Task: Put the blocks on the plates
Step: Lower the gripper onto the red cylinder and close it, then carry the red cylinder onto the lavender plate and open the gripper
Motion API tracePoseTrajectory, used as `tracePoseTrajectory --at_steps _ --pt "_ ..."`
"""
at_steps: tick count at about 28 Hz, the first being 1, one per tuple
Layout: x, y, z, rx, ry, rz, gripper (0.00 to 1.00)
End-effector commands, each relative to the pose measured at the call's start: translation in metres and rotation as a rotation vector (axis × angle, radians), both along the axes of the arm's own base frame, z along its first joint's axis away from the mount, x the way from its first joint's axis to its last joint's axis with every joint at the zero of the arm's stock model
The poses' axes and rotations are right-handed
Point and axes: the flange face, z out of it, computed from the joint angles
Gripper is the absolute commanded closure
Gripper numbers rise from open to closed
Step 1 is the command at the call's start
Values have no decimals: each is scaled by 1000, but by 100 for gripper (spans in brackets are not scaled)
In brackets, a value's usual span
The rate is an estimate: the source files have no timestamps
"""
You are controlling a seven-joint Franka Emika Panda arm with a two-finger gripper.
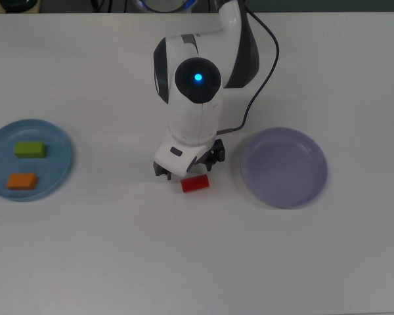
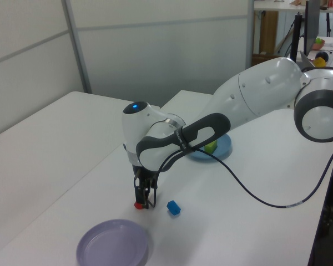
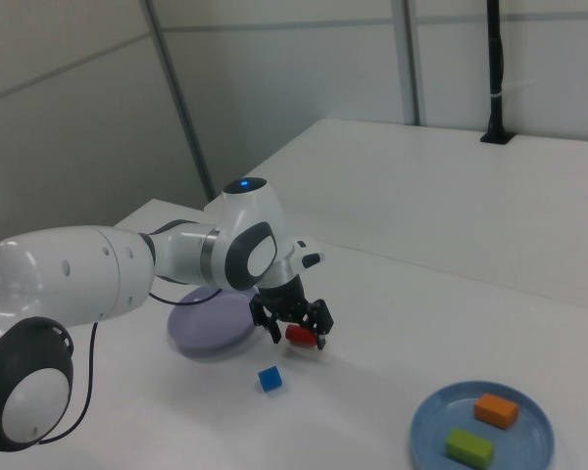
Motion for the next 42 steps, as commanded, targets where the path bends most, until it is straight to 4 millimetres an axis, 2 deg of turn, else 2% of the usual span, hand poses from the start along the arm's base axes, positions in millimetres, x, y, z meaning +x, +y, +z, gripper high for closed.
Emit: tracePoseTrajectory --at_steps 1,2,3,7,10,11,15,17,18,23,24,29,30,32,36,39,40,42 --pt "8 1 -13 -6 -43 -5 0" --pt "9 0 -13 -3 -54 -10 0" --pt "11 0 -12 -3 -66 -7 10" --pt "11 0 -12 -5 -69 12 31" --pt "11 -1 -11 4 -69 3 60" --pt "12 -1 -11 6 -71 -2 61" --pt "14 0 3 17 -91 -10 63" --pt "14 0 17 19 -107 -9 63" --pt "13 3 31 23 -121 -8 63" --pt "7 38 65 81 -155 23 62" --pt "3 52 70 95 -157 30 62" --pt "-8 95 74 96 -147 45 60" --pt "-14 116 70 92 -142 68 60" --pt "-19 133 65 78 -138 90 60" --pt "-26 154 47 46 -122 103 59" --pt "-29 163 37 33 -112 113 52" --pt "-32 169 35 25 -112 124 45" --pt "-34 172 33 15 -112 135 43"
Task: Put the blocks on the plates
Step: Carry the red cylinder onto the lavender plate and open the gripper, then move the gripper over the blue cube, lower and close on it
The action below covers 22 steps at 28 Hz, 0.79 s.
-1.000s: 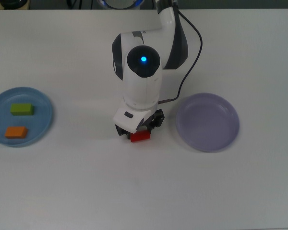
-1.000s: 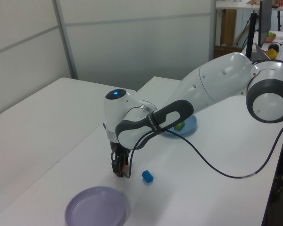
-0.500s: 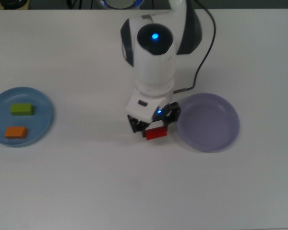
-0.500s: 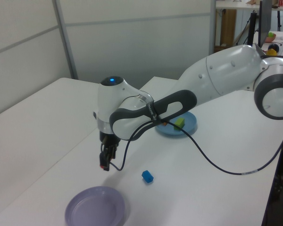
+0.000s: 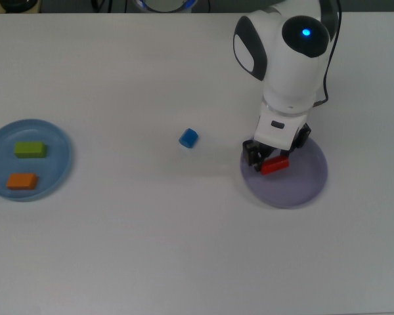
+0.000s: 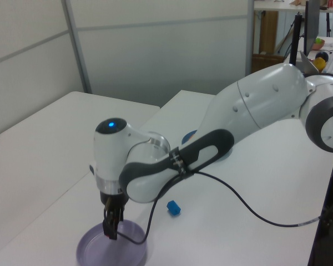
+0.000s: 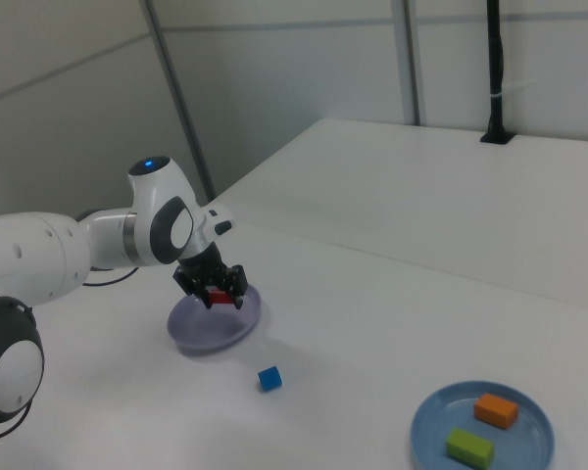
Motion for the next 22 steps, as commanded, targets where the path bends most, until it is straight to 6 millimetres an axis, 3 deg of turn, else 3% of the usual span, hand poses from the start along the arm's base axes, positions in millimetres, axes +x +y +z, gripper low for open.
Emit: tracePoseTrajectory --at_steps 1,3,7,8,11,16,20,22 --pt "-4 3 -6 -44 2 1 41" --pt "-4 4 -9 -48 5 0 32" --pt "-7 11 -15 -59 11 15 27" --pt "-10 16 -17 -64 13 14 0" --pt "-13 19 -16 -77 27 -12 0" --pt "-19 13 2 -99 60 -39 0" --pt "-20 -8 27 -117 75 -164 0" --pt "-16 -31 36 -126 83 -227 0"
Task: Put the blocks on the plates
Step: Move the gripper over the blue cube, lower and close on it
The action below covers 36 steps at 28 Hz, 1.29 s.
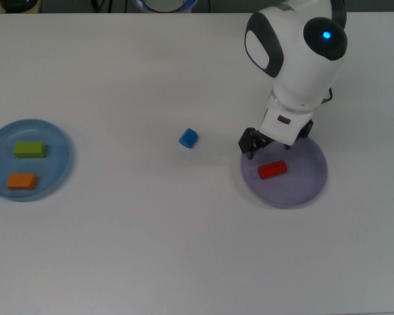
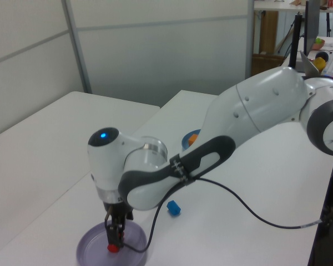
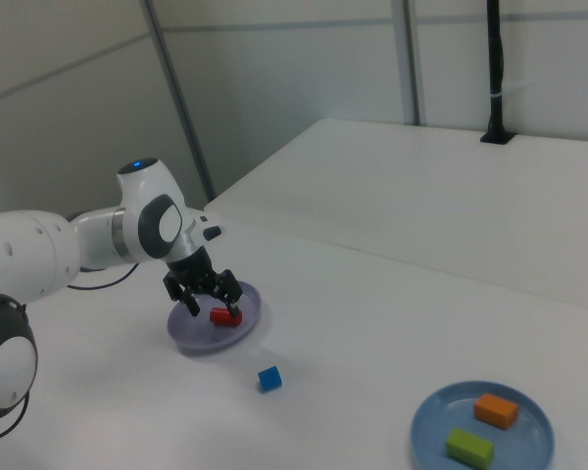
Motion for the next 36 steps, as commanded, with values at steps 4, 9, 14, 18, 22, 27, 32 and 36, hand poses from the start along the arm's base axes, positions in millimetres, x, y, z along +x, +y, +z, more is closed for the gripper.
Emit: tracePoseTrajectory --at_steps 4,9,14,18,22,27,32,36 --pt "-1 -82 59 -55 25 -272 0" --pt "-11 -129 60 -106 108 -431 0" --pt "-28 -161 24 -124 163 -461 0" --pt "-31 -165 -10 -43 99 -625 1" --pt "-31 -167 -20 -13 49 -759 1" --pt "-31 -165 -27 6 38 -823 4" --pt "-36 -164 -42 -4 58 -832 13" --pt "-35 -165 -46 -2 54 -829 38"
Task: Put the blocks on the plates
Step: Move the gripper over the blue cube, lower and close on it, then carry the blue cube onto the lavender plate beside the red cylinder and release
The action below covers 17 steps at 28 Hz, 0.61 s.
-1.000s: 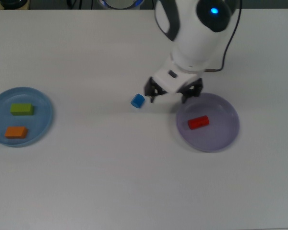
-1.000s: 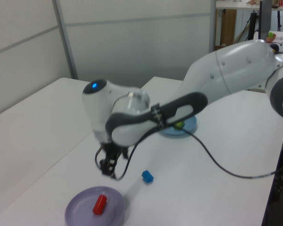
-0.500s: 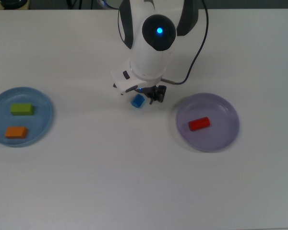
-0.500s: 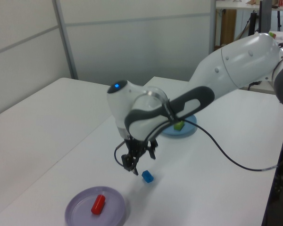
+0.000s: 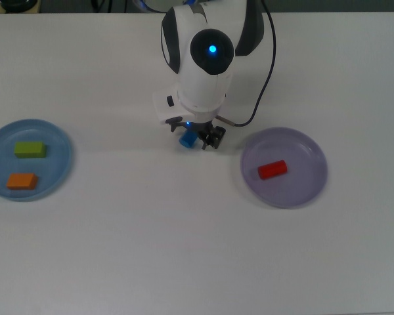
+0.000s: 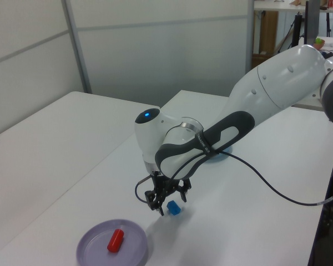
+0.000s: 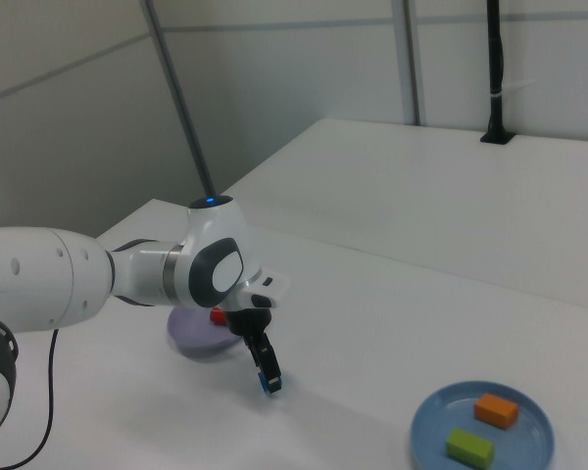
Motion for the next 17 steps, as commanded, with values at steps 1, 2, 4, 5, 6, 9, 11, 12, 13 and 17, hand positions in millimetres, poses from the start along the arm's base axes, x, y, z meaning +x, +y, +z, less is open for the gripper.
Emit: tracePoseTrajectory --at_steps 1,2,4,5,6,9,11,12,13,17 --pt "-5 -1 -5 15 -17 -21 40" --pt "-5 -1 -5 14 -19 -19 43" --pt "-4 -1 -4 16 -26 -17 56" --pt "-4 -1 -4 16 -27 -17 62" --pt "-4 -1 -3 16 -31 -14 67" --pt "-3 -2 -3 14 -31 1 83" --pt "-2 -2 4 14 -33 37 93" --pt "-2 -3 9 14 -36 49 95" --pt "-2 -5 12 14 -40 58 96" --pt "-2 -12 37 15 -48 101 97"
